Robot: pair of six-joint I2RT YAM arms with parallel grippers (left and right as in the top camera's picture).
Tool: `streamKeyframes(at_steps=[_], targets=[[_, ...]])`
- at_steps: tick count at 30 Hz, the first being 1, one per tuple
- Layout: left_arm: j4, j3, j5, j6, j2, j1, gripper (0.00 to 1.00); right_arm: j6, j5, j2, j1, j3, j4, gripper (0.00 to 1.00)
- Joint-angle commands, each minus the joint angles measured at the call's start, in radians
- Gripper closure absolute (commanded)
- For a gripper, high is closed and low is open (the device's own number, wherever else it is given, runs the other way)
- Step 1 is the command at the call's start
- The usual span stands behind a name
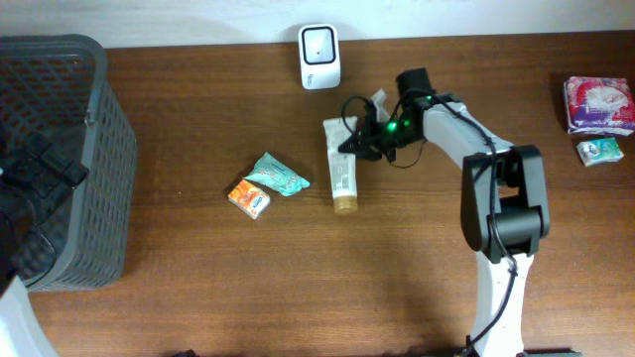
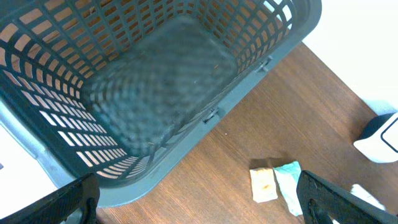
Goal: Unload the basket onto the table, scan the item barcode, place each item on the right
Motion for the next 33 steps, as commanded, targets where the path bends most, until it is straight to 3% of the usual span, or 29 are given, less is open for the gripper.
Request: streamKeyframes(at_steps=[1, 5, 8, 14, 21, 26, 33], targets=[[0.0, 0.0, -0.004, -0.008, -0.002, 0.005, 0.01, -0.009, -0.251, -0.121, -0.011, 0.035, 0.046, 0.96], [0.0, 0.0, -0.004, -0.008, -0.002, 0.005, 0.01, 0.047, -0.456, -0.133, -0.01, 0.035, 0.13, 0.96], [0.0, 0.0, -0.004, -0.008, -0.002, 0.005, 0.01, 0.211, -0.476, -0.133, -0.01, 0.035, 0.159, 0.96], [0.0, 0.0, -0.004, -0.008, -0.002, 0.005, 0.01, 0.315, -0.521, -0.134, -0.009, 0.037, 0.201, 0.96], [0.0, 0.0, -0.004, -0.008, -0.002, 0.005, 0.01, 0.408, -0.453, -0.212, 0.026, 0.078, 0.576, 0.96], [0.0, 0.0, -0.004, -0.008, -0.002, 0.005, 0.01, 0.687, -0.415, -0.284, 0.022, 0.092, 0.961, 0.96], [0.0, 0.0, -0.004, -0.008, -0.002, 0.005, 0.01, 0.698, -0.414, -0.283, 0.023, 0.091, 0.961, 0.96]])
